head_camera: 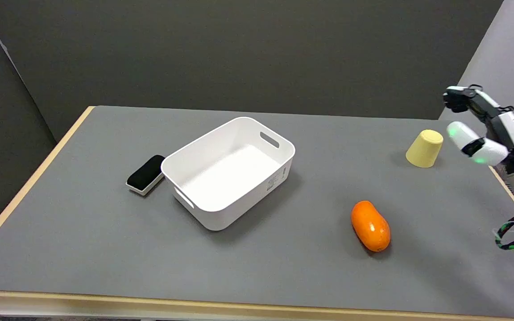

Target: Pick up mango.

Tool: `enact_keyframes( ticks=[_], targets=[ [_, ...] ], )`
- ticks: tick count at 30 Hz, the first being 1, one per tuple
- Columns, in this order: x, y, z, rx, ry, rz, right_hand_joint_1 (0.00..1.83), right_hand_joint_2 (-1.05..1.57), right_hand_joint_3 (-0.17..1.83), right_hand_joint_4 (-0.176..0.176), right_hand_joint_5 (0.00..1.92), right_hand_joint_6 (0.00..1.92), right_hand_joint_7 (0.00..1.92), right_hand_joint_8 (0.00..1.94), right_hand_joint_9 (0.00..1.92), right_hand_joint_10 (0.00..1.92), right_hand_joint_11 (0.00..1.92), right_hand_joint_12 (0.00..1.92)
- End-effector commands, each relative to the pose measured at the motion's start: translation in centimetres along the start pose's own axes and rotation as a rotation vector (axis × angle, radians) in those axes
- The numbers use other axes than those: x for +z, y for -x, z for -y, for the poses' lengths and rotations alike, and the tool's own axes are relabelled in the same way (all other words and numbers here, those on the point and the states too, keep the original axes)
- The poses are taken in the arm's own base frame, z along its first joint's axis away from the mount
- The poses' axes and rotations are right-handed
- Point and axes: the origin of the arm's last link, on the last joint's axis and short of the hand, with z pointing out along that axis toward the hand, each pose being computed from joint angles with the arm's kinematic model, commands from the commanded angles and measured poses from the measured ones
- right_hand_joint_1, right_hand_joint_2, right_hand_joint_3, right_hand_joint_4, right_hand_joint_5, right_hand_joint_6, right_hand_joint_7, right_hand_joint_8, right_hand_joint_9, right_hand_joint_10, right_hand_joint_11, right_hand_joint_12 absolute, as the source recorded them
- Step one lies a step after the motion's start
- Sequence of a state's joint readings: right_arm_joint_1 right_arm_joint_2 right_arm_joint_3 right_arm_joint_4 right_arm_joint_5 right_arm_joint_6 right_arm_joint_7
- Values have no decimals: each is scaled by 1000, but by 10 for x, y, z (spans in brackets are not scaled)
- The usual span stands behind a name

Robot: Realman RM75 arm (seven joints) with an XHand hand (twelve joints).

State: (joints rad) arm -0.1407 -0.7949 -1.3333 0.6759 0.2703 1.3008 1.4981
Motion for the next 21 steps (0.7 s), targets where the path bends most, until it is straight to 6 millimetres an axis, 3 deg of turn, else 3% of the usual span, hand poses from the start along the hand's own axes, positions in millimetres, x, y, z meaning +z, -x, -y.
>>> enact_keyframes(
  ticks=[1,6,8,12,21],
  targets=[
    [-43,71,103,-269,-89,146,512,640,920,-114,312,624,412,589,319,964,164,1380],
    [-62,105,117,-306,-78,243,542,652,824,-113,321,617,431,575,301,1028,161,1397],
    [-71,119,120,-330,-59,301,462,621,892,-110,314,624,416,591,306,962,150,1364],
    [-85,140,124,-407,-33,374,469,628,790,-123,280,547,361,520,201,936,70,1312],
    [-90,148,127,-464,-30,360,433,608,774,-127,224,458,289,451,129,864,-1,1246]
  ],
)
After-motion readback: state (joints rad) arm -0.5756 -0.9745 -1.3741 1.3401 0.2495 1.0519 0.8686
